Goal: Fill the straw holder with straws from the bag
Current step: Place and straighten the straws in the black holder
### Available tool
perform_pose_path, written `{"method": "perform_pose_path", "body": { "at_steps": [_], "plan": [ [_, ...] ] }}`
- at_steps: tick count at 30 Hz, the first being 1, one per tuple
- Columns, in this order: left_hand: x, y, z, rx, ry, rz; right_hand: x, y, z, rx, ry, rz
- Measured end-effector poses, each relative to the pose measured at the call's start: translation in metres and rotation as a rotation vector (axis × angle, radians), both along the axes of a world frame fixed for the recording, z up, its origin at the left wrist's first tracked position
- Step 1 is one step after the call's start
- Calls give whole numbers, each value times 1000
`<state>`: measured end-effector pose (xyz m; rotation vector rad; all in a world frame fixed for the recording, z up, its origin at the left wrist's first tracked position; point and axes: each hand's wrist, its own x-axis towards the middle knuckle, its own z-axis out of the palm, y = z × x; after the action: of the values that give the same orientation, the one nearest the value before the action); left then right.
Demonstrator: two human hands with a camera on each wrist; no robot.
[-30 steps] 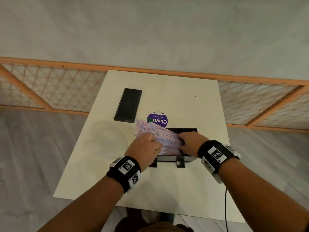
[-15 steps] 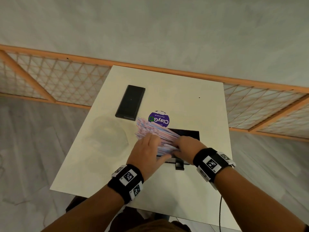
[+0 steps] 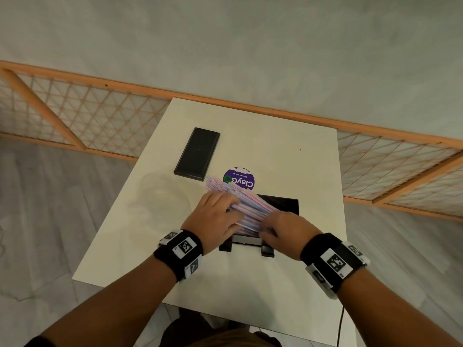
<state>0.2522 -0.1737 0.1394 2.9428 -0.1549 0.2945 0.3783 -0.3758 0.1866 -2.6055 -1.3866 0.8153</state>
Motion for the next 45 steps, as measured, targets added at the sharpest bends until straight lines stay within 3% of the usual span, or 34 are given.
{"method": "perform_pose_path", "body": {
  "at_steps": [7,14,23,35,45],
  "plan": [
    [0,-10,3,-128,-137,110,-9,-1,-18,-53,108,3],
    [15,-22,-19,100,72,42,-4,17,-24,-97,177,-24],
    [20,-12,-26,154,41,39,3,29,-23,-291,223,-35],
    [18,-10,-28,160,17,67,9,41,-26,-304,116,12],
    [15,-8,-32,137,-2,98,18,26,-15,-140,284,-24]
  ]
}}
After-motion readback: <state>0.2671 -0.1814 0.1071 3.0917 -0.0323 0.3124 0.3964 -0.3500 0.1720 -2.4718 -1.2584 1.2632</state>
